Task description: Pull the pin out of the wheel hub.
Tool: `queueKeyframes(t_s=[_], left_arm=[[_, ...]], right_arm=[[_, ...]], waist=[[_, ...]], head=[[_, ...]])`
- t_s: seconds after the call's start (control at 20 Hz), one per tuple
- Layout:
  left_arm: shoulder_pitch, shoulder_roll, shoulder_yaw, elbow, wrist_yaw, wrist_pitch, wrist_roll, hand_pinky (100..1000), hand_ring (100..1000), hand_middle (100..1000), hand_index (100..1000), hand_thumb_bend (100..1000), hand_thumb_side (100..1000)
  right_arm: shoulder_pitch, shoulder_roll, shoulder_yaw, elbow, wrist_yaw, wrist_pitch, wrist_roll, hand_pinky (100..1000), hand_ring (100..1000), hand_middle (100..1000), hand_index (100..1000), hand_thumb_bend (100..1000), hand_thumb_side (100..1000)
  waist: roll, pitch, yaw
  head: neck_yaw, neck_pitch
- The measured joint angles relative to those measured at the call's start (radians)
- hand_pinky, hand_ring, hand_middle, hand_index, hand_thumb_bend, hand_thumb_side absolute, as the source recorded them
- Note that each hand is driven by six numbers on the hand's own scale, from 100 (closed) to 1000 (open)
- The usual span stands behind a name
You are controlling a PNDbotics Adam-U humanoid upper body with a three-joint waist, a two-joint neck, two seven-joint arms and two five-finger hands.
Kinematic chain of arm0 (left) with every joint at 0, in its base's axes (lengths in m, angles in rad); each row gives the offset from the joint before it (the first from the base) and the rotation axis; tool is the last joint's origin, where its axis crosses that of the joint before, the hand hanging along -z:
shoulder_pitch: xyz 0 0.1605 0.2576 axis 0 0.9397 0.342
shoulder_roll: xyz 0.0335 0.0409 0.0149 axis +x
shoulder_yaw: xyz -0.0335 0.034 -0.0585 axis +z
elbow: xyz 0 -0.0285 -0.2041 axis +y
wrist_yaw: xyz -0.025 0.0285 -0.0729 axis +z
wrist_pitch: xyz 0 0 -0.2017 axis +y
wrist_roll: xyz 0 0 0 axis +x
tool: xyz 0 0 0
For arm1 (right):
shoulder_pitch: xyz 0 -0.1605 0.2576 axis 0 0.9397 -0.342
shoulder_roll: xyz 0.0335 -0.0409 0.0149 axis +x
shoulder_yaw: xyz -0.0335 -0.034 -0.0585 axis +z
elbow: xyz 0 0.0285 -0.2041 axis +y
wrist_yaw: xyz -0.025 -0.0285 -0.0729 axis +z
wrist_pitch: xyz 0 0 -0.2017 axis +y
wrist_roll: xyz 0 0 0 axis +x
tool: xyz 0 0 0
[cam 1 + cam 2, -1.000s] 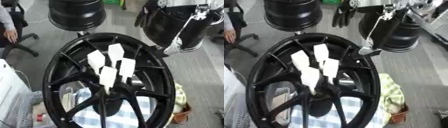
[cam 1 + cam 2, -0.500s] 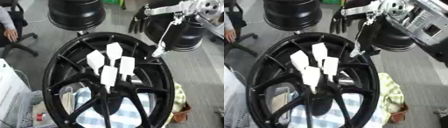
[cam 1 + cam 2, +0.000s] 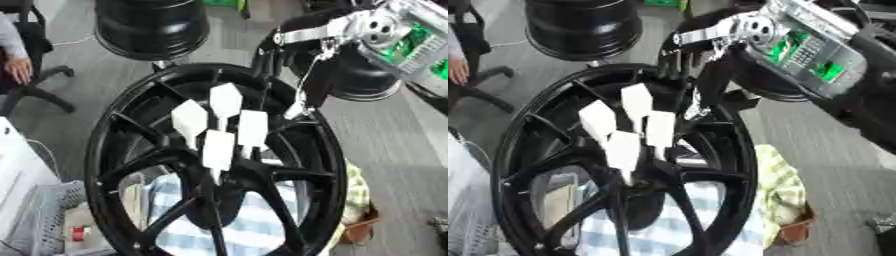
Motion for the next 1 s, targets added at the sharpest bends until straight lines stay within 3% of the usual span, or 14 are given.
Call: queueKeyframes(t_s=[0.3, 1.0], left_arm=[[0.002, 0.0, 0.0, 0.0, 0.0, 0.002, -0.002, 769, 781, 687, 893, 218, 557], [0.007, 0.0, 0.0, 0.0, -0.003, 0.004, -0.004, 769, 781, 688, 893, 214, 559]], right_arm=[[-0.025, 0.035, 0.03, 0.025, -0.002, 0.056, -0.014, 799, 741, 693, 802, 648, 216], [-0.005, 0.068, 0.045, 0.03, -0.032, 0.116, -0.069, 785, 727, 674, 774, 642, 208]], waist=[[-0.004, 0.0, -0.005], [-0.007, 0.0, 0.0]], head=[[0.001, 0.0], [-0.001, 0.0]])
